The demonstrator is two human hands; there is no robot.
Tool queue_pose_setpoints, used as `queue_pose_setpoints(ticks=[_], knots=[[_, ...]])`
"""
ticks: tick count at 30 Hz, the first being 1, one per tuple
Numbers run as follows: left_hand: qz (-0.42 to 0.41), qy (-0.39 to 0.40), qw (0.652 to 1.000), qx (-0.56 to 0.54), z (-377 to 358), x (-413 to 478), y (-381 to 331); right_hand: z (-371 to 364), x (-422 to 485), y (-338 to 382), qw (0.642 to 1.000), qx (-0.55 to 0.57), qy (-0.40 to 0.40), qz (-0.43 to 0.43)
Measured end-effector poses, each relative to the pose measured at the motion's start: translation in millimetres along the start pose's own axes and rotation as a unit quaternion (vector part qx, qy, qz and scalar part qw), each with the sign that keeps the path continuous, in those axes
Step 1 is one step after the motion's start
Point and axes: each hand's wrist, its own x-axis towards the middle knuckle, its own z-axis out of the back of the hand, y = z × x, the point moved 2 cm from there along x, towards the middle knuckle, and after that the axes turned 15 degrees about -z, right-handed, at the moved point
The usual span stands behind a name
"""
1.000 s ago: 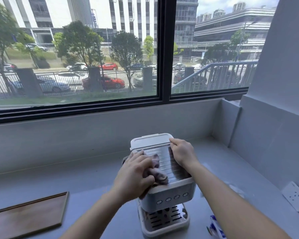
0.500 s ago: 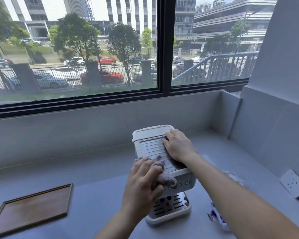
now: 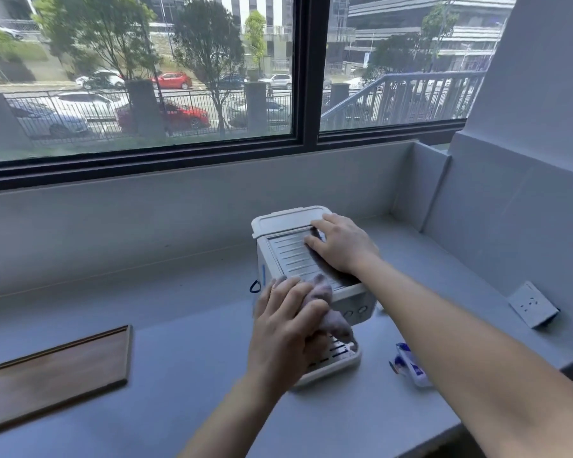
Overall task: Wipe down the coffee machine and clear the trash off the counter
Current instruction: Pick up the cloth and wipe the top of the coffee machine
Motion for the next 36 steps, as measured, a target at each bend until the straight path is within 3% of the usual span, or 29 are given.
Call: queue_pose_setpoints(ticks=[5,12,13,16,21,24,26,29,31,33,34,35,36], knots=[[0.124,-0.004,0.992,-0.005,4.1,17.9,-2.6,-1.3,3.8,-2.4,1.0,0.006,0.007,0.003],[0.109,0.096,0.986,0.083,-22.3,51.0,-30.1,9.9,9.5,-13.7,0.972,0.22,0.031,-0.072],[0.102,0.115,0.984,0.087,-27.6,60.3,-33.7,13.0,10.0,-17.3,0.948,0.302,0.048,-0.086],[0.103,0.147,0.982,0.06,-42.2,82.2,-38.0,24.2,-0.3,-29.2,0.828,0.533,0.113,-0.134],[0.137,0.142,0.98,0.001,-57.0,105.0,-47.3,28.8,-41.8,-69.5,0.771,0.604,0.156,-0.13],[0.231,0.042,0.963,-0.131,-53.5,114.1,-53.2,23.2,-73.0,-99.1,0.719,0.661,0.184,-0.111],[0.334,-0.064,0.909,-0.24,-49.2,121.0,-58.6,20.2,-89.8,-108.9,0.697,0.689,0.193,-0.041],[0.443,-0.151,0.753,-0.463,-50.2,132.7,-63.4,24.4,-108.7,-105.3,0.709,0.677,0.189,0.052],[0.44,-0.149,0.648,-0.604,-48.0,140.2,-66.3,27.8,-116.8,-99.1,0.735,0.658,0.157,0.05],[0.43,-0.158,0.585,-0.67,-45.6,144.1,-66.6,27.2,-121.3,-98.0,0.749,0.656,0.093,0.009],[0.432,-0.149,0.597,-0.659,-45.7,144.5,-65.3,26.4,-122.3,-100.7,0.738,0.672,0.053,-0.023],[0.424,-0.122,0.661,-0.606,-45.2,142.1,-62.4,25.6,-122.6,-105.2,0.715,0.696,0.023,-0.054],[0.399,-0.077,0.758,-0.51,-42.0,138.2,-57.7,23.7,-122.1,-112.0,0.688,0.721,0.006,-0.079]])
